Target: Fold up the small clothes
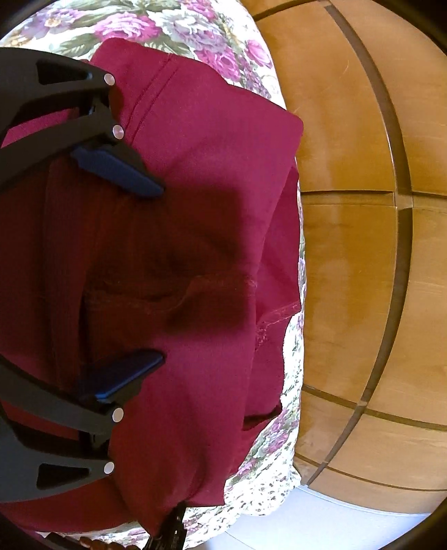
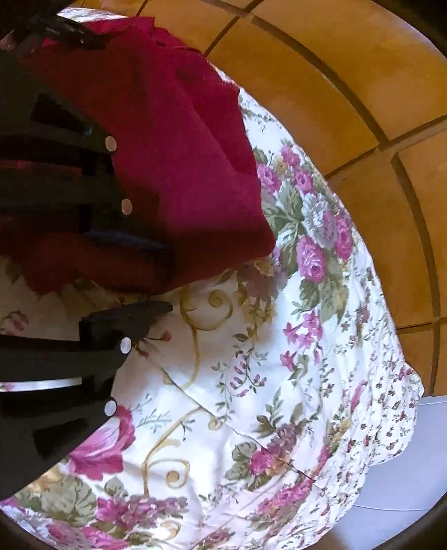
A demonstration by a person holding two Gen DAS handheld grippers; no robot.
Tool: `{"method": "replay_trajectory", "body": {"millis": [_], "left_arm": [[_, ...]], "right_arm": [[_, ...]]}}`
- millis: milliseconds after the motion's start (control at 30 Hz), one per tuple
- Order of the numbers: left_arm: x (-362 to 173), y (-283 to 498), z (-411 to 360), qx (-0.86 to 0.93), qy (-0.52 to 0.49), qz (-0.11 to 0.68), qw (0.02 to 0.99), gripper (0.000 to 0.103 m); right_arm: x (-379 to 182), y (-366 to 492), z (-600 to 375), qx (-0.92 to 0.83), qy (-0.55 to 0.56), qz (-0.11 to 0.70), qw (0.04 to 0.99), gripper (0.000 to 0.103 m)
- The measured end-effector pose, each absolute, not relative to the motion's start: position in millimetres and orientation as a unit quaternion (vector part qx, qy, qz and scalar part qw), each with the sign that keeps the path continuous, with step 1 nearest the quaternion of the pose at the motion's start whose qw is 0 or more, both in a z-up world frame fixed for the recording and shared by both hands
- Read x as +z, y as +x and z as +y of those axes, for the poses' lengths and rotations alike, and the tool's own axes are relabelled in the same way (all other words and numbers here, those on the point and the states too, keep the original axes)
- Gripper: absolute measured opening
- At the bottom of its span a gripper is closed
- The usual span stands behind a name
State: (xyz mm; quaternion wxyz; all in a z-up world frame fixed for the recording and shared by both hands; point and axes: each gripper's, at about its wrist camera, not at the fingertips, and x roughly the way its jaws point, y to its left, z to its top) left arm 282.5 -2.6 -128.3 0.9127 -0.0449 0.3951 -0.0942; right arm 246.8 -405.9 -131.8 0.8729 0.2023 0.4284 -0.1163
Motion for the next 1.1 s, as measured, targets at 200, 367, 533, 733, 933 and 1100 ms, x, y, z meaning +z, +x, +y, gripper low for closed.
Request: {"method": "replay_trajectory", "body": {"millis": [200, 367, 533, 733, 933, 1100], "left_arm": [[-119.7, 270.7, 5.9, -0.121, -0.07, 0.391, 0.91, 0.099], [-108.8, 229.1, 16.0, -0.146, -0.097, 0.396, 0.901, 0.099], [-111.2, 180.3, 38.8, -0.16, -0.118, 0.414, 0.888, 0.099], [-117.6, 131.3, 85.3, -0.153, -0.142, 0.416, 0.885, 0.099], [-118.0, 90.5, 120.0, -0.134, -0.14, 0.416, 0.889, 0.099], [-131.2, 68.5, 146.8, -0.138, -0.172, 0.439, 0.871, 0.099]], "right_arm": [[-104.4, 178.6, -414.6, -0.098, 0.281, 0.445, 0.844, 0.059], [-91.8, 131.9, -405.5, -0.069, 0.329, 0.477, 0.812, 0.057], [-86.1, 98.2, -387.8, -0.066, 0.309, 0.498, 0.808, 0.051], [-105.3, 56.2, -384.0, -0.075, 0.332, 0.529, 0.777, 0.05], [-131.1, 22.9, -378.5, -0.103, 0.363, 0.561, 0.737, 0.052], [-144.7, 11.1, -365.3, -0.107, 0.368, 0.571, 0.726, 0.069]]}}
